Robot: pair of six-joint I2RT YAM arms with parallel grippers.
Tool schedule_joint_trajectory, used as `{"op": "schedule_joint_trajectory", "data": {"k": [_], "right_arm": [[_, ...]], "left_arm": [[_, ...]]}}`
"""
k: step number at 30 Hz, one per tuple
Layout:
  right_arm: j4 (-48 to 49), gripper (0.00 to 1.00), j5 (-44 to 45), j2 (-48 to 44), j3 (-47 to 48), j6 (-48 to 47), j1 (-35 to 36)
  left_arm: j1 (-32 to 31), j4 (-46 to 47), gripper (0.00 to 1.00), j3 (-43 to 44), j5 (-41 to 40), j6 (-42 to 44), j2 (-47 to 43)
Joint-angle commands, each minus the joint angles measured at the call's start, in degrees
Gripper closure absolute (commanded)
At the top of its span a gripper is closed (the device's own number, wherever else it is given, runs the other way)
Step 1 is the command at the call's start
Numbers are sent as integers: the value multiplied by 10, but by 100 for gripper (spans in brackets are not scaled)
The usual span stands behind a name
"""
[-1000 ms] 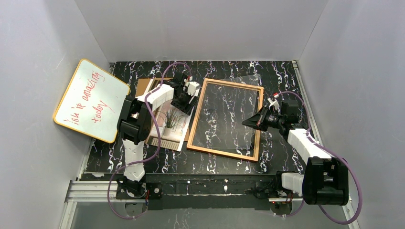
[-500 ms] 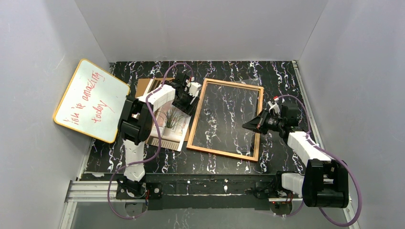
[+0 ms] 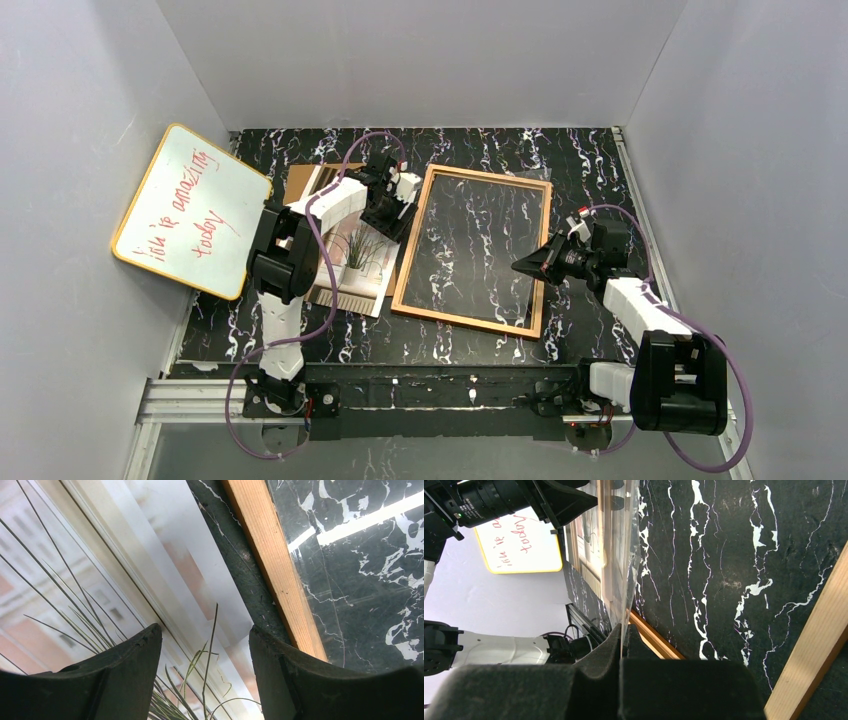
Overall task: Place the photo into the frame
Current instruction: Place the photo frame item in the photo frame.
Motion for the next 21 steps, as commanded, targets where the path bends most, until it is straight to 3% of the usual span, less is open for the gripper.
{"op": "schedule_joint_trajectory", "data": {"k": [1, 21], "right_arm": [[35, 99, -9, 5, 3, -2, -4], [75, 99, -70, 31, 42, -29, -4]], "left_arm": [[-4, -17, 37, -13, 8, 3, -11], [-9, -11, 37, -18, 4, 7, 7]]}}
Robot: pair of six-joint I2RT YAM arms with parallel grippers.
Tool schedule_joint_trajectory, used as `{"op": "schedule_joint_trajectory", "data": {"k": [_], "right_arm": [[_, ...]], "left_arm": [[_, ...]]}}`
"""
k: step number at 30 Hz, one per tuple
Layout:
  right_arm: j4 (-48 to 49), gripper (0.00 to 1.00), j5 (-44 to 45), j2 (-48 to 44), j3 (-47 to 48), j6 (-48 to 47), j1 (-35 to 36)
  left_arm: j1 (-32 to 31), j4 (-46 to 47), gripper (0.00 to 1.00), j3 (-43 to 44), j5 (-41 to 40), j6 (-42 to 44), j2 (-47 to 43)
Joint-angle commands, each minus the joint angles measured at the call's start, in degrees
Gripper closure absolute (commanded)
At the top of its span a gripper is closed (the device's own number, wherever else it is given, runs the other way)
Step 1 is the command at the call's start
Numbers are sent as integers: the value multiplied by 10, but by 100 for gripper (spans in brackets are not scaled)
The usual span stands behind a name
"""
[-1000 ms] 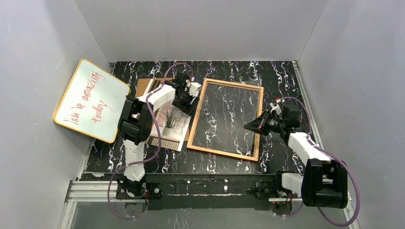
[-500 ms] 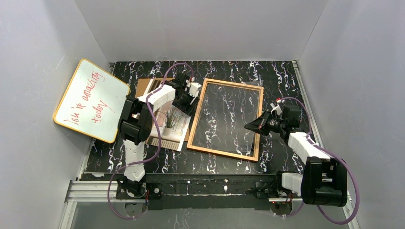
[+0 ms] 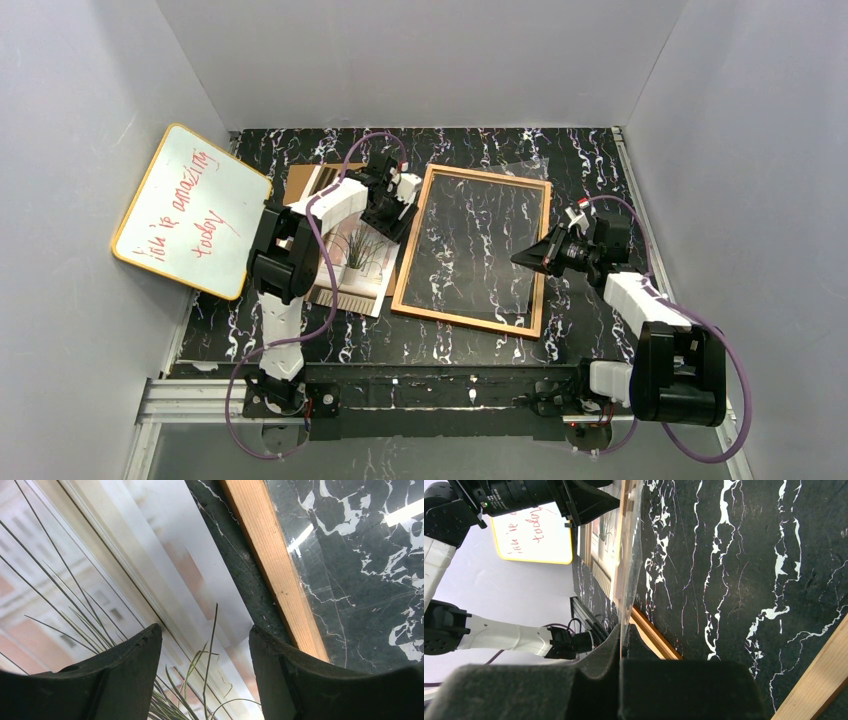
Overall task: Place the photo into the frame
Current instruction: Place the photo frame item in the photo frame.
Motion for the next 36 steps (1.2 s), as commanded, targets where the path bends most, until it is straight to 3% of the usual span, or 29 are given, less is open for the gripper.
{"op": "schedule_joint_trajectory", "data": {"k": [1, 36], "right_arm": [[32, 99, -24, 14, 29, -17, -1], [-20, 99, -35, 24, 73, -73, -1]], "left_arm": [[-7, -15, 37, -15, 8, 3, 7], [-15, -12, 37, -11, 3, 9, 17]]}}
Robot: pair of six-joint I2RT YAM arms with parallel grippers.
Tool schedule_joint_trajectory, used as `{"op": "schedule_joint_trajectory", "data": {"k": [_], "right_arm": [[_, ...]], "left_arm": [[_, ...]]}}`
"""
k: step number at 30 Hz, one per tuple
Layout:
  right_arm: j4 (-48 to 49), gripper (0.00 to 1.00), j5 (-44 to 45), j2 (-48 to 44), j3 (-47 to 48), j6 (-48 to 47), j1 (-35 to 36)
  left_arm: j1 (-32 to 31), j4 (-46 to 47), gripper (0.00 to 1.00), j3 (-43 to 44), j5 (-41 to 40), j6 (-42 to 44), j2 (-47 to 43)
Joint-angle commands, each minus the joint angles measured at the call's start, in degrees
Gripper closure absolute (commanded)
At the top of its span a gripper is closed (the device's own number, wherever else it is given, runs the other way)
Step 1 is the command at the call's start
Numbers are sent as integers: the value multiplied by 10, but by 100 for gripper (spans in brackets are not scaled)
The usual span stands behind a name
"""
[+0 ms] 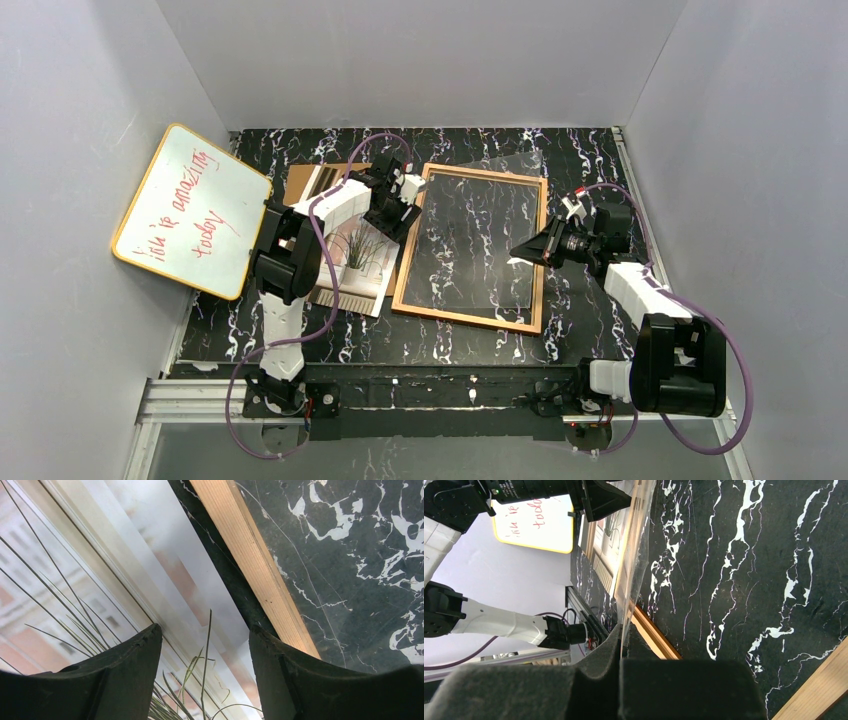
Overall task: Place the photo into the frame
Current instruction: Place the photo frame item in the photo frame.
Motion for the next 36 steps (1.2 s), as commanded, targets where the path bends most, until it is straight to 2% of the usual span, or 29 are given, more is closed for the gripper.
{"op": "schedule_joint_trajectory", "data": {"k": [1, 7, 11, 17, 36], "right_arm": [[-5, 99, -4, 1, 27, -18, -1], [-8, 99, 4, 19, 33, -19, -1], [-59, 99, 14, 42, 48, -39, -1], [-86, 99, 38, 41, 45, -46, -1], [-101, 99, 43, 63, 68, -60, -2]], "left_arm": [[-5, -21, 37, -11, 12, 0, 15], [-5, -21, 37, -8, 11, 1, 13], [-5, -20, 37, -6, 12, -1, 14], [-6, -22, 37, -4, 12, -1, 13], [-7, -22, 37, -4, 12, 0, 17]]}}
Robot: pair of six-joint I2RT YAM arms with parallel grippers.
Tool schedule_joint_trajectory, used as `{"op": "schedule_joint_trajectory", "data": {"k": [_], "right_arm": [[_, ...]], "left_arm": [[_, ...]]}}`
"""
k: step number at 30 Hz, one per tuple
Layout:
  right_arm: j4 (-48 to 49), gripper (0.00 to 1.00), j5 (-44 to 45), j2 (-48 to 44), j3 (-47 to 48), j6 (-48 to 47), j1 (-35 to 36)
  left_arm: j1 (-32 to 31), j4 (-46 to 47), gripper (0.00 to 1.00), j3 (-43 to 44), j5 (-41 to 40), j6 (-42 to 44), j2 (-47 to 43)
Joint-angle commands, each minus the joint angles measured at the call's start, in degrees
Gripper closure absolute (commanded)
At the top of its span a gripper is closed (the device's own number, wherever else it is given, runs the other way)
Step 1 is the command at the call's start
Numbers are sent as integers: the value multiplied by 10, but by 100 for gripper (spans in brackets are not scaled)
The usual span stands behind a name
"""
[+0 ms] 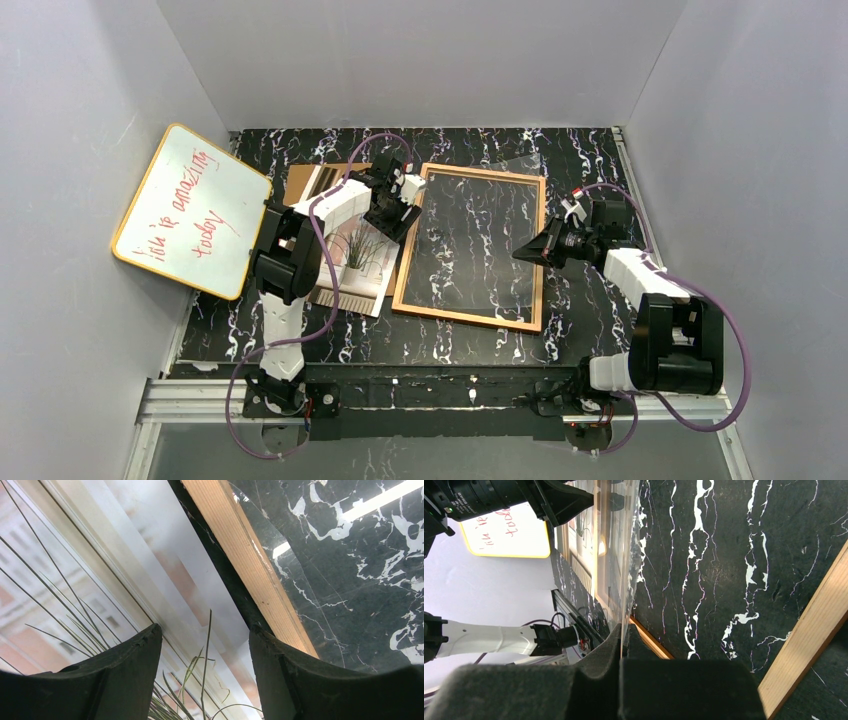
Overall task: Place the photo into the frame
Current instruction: Place the photo frame item in the photo frame.
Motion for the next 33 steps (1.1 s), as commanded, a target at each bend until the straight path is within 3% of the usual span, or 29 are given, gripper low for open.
{"op": "schedule_joint_trajectory", "data": {"k": [1, 23, 33], "right_arm": [[3, 99, -5, 6, 15, -14, -1], [9, 99, 57, 6, 12, -32, -1], [81, 99, -4, 5, -18, 23, -1]], "left_arm": [[-6, -22, 37, -5, 13, 0, 17], [-8, -22, 37, -4, 14, -1, 16], [-11, -22, 37, -7, 15, -2, 16]]}}
